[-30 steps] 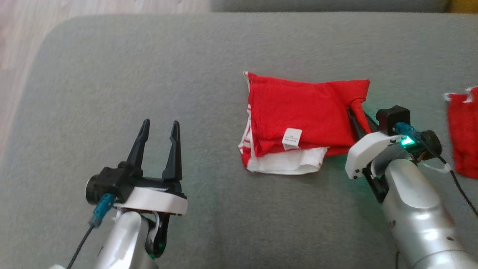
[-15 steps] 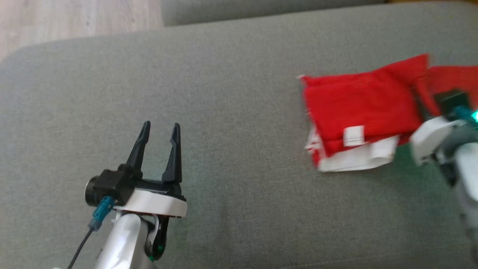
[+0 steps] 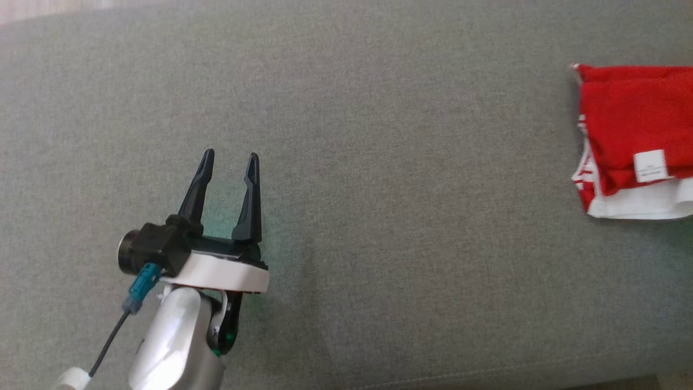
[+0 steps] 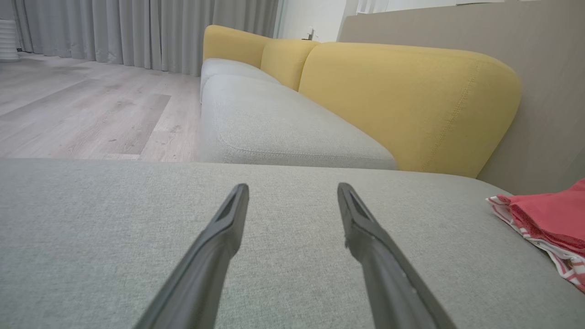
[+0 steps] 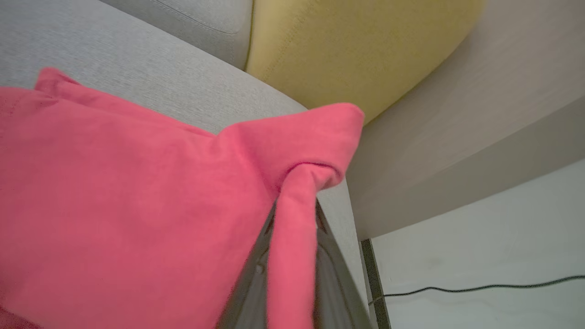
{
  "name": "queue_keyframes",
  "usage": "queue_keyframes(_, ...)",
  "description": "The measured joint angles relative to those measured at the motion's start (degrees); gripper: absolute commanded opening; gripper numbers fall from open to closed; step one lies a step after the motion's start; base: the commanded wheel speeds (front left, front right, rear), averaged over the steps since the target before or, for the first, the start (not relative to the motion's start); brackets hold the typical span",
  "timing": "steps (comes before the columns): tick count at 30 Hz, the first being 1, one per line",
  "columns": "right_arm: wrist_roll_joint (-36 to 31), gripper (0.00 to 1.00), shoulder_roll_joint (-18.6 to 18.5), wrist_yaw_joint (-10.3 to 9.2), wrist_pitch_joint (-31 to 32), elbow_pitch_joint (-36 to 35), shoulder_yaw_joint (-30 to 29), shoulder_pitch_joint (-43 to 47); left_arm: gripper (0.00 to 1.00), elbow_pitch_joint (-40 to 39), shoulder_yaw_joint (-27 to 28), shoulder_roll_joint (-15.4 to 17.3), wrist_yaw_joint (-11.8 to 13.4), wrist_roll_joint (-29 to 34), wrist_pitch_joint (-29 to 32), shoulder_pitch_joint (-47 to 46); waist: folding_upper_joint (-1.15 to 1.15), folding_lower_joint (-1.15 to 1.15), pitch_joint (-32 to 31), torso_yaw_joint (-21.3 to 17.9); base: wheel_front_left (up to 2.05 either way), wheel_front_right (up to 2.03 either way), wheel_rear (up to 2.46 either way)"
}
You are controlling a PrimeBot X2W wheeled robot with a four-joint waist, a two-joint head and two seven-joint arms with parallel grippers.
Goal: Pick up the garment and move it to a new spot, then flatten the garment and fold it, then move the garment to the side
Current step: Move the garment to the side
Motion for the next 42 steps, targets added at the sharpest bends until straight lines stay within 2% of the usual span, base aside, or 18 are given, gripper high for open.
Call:
queue_keyframes(8,-0.78,0.0,0.36,0.0,0.02,1.69,-5.43,-0.84,1.0,0.31,1.27,-0.01,-0.34,1.01,0.0,-0.72,0.0,0.0,2.01,-0.02,0.0,0.0,0.0)
queue_keyframes(9,-1.04,0.13,0.64,0.0,0.03,1.69,-6.33,-0.91,1.0,0.34,1.51,-0.01,-0.36,1.01,0.0,-1.05,0.0,0.0,2.18,-0.07,0.0,0.0,0.0)
queue_keyframes(10,-1.38,0.99,0.98,0.0,0.02,1.69,-7.17,-0.92,1.0,0.34,1.65,-0.01,-0.55,1.01,0.0,-1.27,0.0,0.01,2.31,-0.14,0.0,0.0,0.0)
queue_keyframes(19,-4.78,1.0,6.5,0.0,-0.67,-1.7,-12.84,-0.9,1.0,1.3,1.92,-0.01,-0.85,1.51,0.0,-1.38,0.0,0.0,0.98,-0.59,0.0,0.0,0.0)
queue_keyframes(25,-5.38,1.0,13.26,0.0,-1.65,-8.71,-13.14,-0.79,1.0,0.96,2.77,-0.02,-0.85,1.4,0.0,-0.88,0.0,-0.01,-1.99,-0.66,0.0,0.0,0.0)
queue_keyframes(30,-2.69,1.0,20.41,0.0,-3.33,-16.31,-11.77,0.78,1.0,-0.01,3.2,-0.01,-0.76,0.35,0.0,0.79,0.0,-0.01,-4.96,-0.64,0.0,0.0,0.0)
queue_keyframes(36,0.64,1.0,30.49,0.0,-6.46,-22.79,-10.26,8.12,1.0,-0.29,3.09,0.0,-0.41,-0.6,0.0,3.86,0.0,-0.01,-8.14,-0.17,0.0,0.0,0.0)
queue_keyframes(39,3.08,1.0,32.81,0.0,-8.45,-23.72,-8.93,11.91,1.0,-0.57,2.9,0.0,-0.02,-1.05,0.0,4.81,0.0,-0.02,-9.12,0.42,0.0,0.0,0.0)
queue_keyframes(42,5.64,1.0,33.31,0.0,-10.8,-23.69,-7.73,15.04,1.0,-0.73,2.83,0.01,0.31,-1.25,0.0,5.83,0.0,-0.01,-9.82,1.05,0.0,0.0,0.0)
